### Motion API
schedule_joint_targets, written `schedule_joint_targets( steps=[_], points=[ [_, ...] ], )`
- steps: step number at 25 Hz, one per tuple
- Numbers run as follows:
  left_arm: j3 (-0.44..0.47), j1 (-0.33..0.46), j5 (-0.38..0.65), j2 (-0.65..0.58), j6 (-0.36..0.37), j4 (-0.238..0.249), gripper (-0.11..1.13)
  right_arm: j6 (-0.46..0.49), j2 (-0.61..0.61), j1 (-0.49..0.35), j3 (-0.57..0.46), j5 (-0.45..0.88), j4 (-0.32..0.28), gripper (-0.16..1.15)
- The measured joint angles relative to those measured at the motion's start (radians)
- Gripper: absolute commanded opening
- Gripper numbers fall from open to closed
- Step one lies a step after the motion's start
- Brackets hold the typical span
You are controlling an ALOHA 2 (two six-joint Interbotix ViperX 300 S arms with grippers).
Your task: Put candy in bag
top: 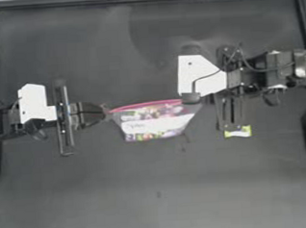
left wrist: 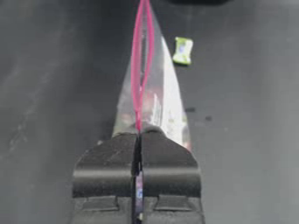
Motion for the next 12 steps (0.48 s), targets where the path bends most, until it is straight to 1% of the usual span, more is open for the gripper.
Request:
schedule_joint_targets(
  steps=[5,12],
  points=[
    [-0.014,-0.018,0.051,-0.003,0.002,0.000,0.09,0.026,-0.017,0.020,0.000,0.006,-0.003,0.19],
    [-0.018,-0.049,0.095,-0.051,0.002,0.000,0.09,0.057,-0.026,0.057,0.000,0.006,-0.002,0.19]
  ],
)
